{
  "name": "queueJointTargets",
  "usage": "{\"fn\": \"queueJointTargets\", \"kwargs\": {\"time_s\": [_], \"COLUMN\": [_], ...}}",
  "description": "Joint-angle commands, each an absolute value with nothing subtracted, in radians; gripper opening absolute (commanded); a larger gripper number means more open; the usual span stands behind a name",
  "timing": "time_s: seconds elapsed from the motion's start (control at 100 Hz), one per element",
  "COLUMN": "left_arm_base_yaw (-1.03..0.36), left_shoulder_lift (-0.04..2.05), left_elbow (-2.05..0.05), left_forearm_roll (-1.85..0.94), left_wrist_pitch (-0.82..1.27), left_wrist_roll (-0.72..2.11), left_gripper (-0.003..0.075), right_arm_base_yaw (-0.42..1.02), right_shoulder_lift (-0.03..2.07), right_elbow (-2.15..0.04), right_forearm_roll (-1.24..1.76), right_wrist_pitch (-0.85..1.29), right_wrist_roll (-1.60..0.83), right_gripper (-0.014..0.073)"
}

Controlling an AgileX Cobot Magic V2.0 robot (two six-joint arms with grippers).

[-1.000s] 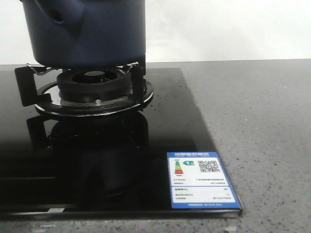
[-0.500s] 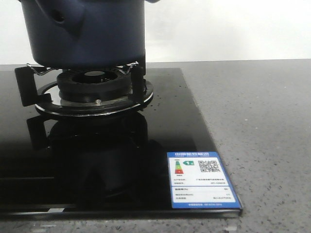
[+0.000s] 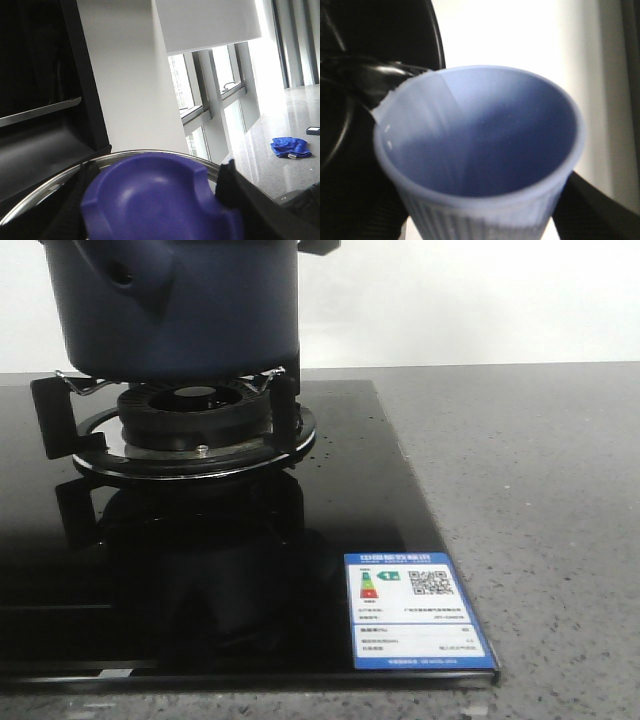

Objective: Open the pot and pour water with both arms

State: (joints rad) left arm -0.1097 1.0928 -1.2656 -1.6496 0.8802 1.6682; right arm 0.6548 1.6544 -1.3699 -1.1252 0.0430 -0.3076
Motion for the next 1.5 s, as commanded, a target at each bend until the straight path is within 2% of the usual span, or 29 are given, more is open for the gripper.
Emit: {"fn": "queueJointTargets", "kwargs": {"time_s": [0.0,0.43,0.64,0.93,1.03,1.18,1.34,1.49], "left_arm_base_yaw": [-0.108,-0.108,-0.108,-0.108,-0.108,-0.108,-0.108,-0.108], "left_shoulder_lift": [1.07,1.07,1.07,1.07,1.07,1.07,1.07,1.07], "left_elbow": [-1.302,-1.302,-1.302,-1.302,-1.302,-1.302,-1.302,-1.302], "left_forearm_roll": [-1.743,-1.743,-1.743,-1.743,-1.743,-1.743,-1.743,-1.743], "left_wrist_pitch": [0.865,0.865,0.865,0.865,0.865,0.865,0.865,0.863], "left_wrist_roll": [1.658,1.658,1.658,1.658,1.658,1.658,1.658,1.658], "left_gripper": [0.0282,0.0282,0.0282,0.0282,0.0282,0.0282,0.0282,0.0282], "right_arm_base_yaw": [0.657,0.657,0.659,0.659,0.659,0.677,0.701,0.675], "right_shoulder_lift": [1.622,1.642,1.642,1.642,1.642,1.642,1.638,1.584], "right_elbow": [-1.411,-1.413,-1.476,-1.55,-1.55,-1.55,-1.55,-1.543], "right_forearm_roll": [-1.227,-1.779,-1.84,-1.831,-1.696,-1.424,-1.349,-1.247], "right_wrist_pitch": [-0.034,0.082,0.139,0.139,0.139,0.215,0.442,0.545], "right_wrist_roll": [-0.313,-0.313,-0.313,-0.298,-0.149,0.199,0.312,0.447], "right_gripper": [0.0268,0.0268,0.0268,0.0268,0.0268,0.0267,0.0268,0.0268]}}
